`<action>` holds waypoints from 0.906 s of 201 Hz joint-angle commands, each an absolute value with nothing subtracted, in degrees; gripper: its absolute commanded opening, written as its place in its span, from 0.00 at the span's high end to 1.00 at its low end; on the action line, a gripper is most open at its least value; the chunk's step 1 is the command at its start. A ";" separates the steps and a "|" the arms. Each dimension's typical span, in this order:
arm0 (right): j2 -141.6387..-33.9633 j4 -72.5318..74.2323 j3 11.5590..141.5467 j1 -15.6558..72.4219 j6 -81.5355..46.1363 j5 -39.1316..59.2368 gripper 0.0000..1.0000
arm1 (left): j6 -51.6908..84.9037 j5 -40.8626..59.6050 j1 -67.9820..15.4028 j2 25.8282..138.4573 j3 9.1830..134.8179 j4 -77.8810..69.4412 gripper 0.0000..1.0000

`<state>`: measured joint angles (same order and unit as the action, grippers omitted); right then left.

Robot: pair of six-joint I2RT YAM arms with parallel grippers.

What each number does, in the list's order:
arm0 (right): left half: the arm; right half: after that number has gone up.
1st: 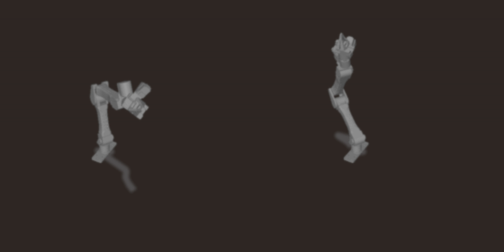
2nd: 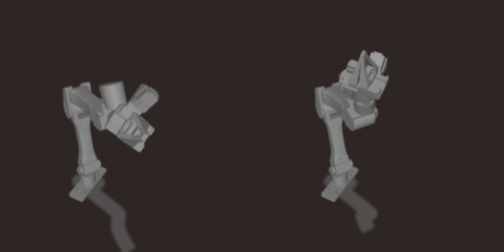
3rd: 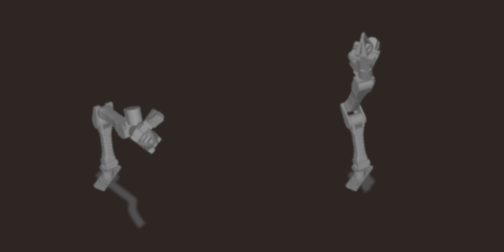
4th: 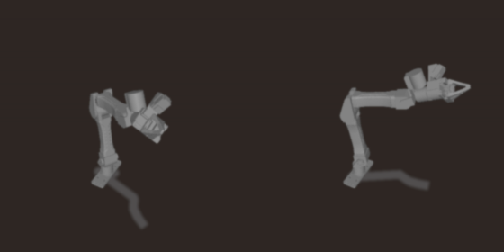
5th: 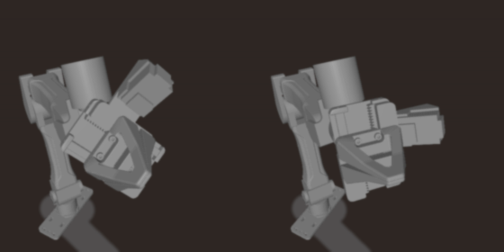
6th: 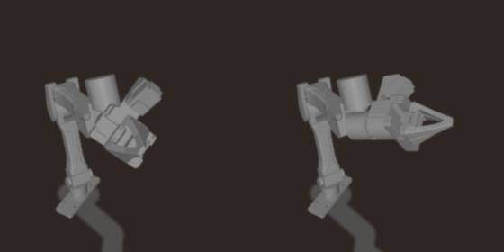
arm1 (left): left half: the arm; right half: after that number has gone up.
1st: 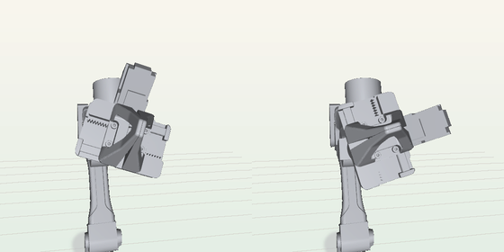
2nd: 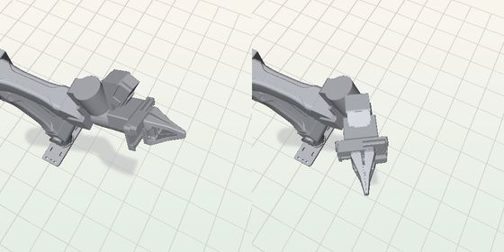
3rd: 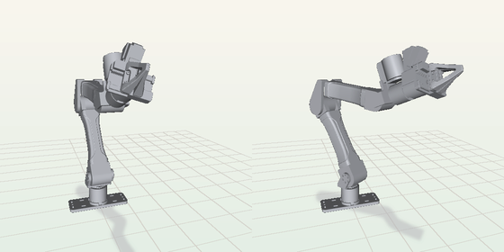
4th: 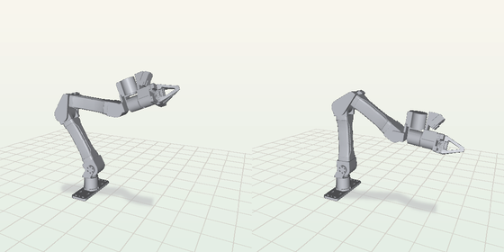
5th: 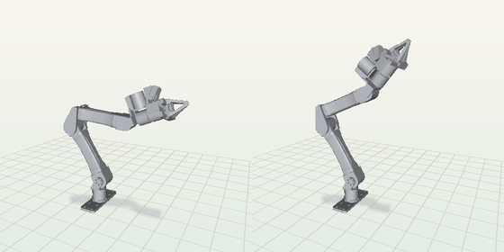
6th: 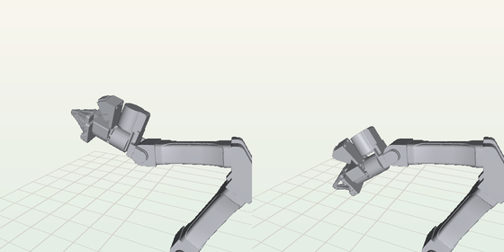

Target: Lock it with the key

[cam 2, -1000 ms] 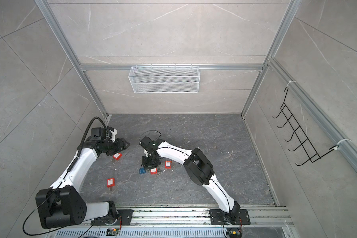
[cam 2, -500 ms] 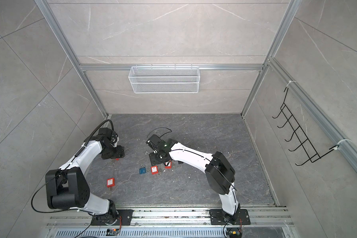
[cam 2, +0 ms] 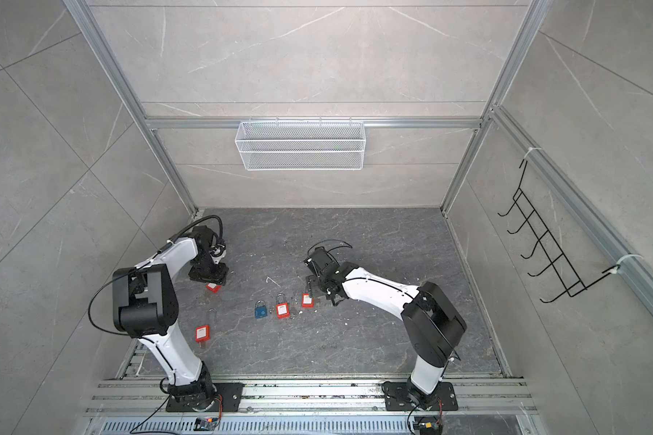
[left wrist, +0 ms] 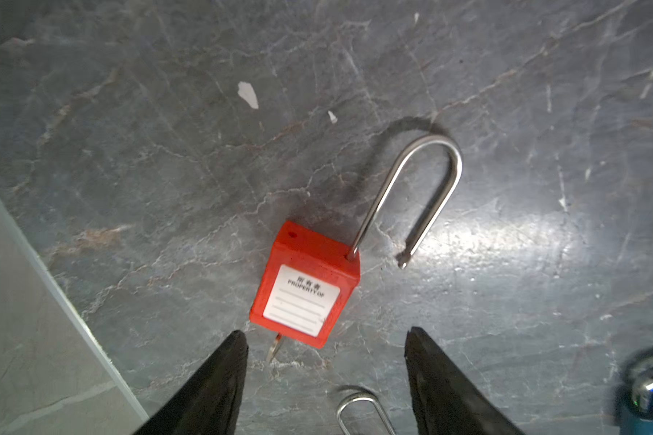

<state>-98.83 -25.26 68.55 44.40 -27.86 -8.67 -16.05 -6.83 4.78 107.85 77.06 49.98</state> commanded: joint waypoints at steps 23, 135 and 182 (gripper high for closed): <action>-96.35 -23.47 68.76 43.64 -28.56 -8.94 0.27 | -17.34 -1.84 6.10 112.33 79.65 52.65 0.31; -93.17 -28.58 71.38 43.66 -28.95 -10.11 0.26 | 2.63 14.25 4.35 106.81 72.01 48.38 0.35; -90.63 -22.97 69.05 42.84 -27.96 -3.05 0.30 | 11.83 17.73 -2.58 104.49 67.69 39.06 0.35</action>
<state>-93.43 -26.87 70.13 43.46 -28.45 -8.36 4.45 13.08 0.93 106.59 68.93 45.32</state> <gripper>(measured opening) 0.718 0.653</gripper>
